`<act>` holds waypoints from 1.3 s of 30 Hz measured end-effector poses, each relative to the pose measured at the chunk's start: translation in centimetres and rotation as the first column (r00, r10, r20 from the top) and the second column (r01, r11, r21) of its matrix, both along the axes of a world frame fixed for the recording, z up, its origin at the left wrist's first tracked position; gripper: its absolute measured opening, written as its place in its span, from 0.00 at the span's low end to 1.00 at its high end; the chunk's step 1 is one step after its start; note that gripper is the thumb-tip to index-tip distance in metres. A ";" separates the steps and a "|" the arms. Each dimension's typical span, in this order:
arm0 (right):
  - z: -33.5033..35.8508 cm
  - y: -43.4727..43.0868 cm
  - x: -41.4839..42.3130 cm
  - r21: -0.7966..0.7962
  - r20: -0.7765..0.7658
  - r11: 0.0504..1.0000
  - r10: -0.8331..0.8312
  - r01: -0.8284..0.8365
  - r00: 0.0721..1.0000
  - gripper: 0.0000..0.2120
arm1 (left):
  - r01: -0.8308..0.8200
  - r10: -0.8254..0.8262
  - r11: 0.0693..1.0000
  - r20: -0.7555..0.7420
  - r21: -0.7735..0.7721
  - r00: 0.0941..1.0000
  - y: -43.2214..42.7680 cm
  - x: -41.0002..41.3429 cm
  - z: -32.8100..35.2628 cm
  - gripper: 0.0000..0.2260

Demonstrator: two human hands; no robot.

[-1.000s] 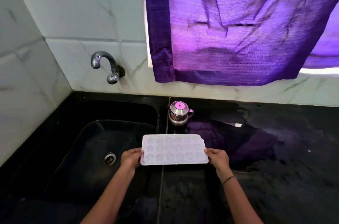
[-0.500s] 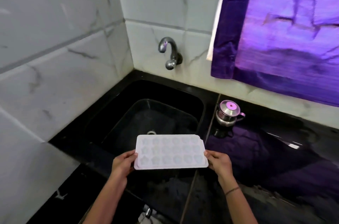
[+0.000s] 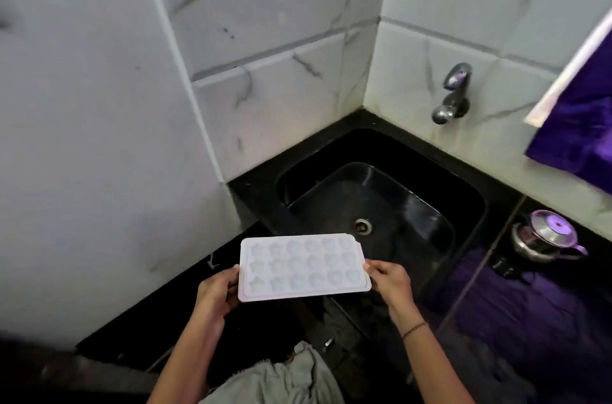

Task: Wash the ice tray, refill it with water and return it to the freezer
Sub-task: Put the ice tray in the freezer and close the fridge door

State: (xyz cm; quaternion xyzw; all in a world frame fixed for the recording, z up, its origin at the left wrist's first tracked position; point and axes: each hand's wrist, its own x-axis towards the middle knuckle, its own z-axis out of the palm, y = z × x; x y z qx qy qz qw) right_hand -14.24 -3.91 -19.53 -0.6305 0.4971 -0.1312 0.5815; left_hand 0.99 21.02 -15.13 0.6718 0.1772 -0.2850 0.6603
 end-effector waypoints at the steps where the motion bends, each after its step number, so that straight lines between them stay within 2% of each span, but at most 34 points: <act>1: 0.1 1.0 0.7 -0.010 -0.004 0.999 0.033 -0.033 0.999 0.09 | -0.042 0.042 0.999 -0.018 -0.009 0.999 1.3 0.1 0.0 0.06; 3: 0.2 3.0 2.1 -0.012 -0.011 0.996 0.088 -0.088 0.996 0.09 | -0.109 0.108 0.994 -0.044 -0.023 0.993 4.0 0.0 -0.1 0.08; 9: 0.6 8.9 6.0 0.106 0.030 0.971 0.210 -0.212 0.977 0.08 | -0.262 0.260 0.965 -0.060 -0.023 0.964 11.4 -1.0 -1.3 0.06; 13: 1.0 12.4 7.9 0.128 0.044 0.940 0.314 -0.317 0.949 0.08 | -0.355 0.354 0.934 -0.059 -0.025 0.934 15.2 -3.1 -1.5 0.04; 20: 1.9 17.7 10.9 0.195 0.081 0.831 0.515 -0.520 0.853 0.13 | -0.600 0.600 0.800 -0.064 0.015 0.797 20.3 -6.8 -1.8 0.02; 26: 2.7 22.8 13.3 0.226 0.076 0.660 0.721 -0.716 0.689 0.12 | -0.804 0.800 0.595 -0.119 0.024 0.588 23.1 -11.4 -0.4 0.05; 29: 2.6 25.8 14.1 0.229 0.089 0.560 0.802 -0.796 0.590 0.08 | -0.884 0.881 0.466 -0.113 0.039 0.459 24.5 -14.2 -0.5 0.04; 32: 2.1 28.6 14.4 0.233 0.099 0.448 0.872 -0.864 0.479 0.05 | -0.933 0.932 0.353 -0.117 0.066 0.344 25.7 -16.9 -0.7 0.03; 39: 0.7 36.6 13.9 0.261 0.107 0.183 0.970 -0.948 0.217 0.06 | -0.992 0.987 0.099 -0.133 0.084 0.087 29.0 -22.8 -0.7 0.04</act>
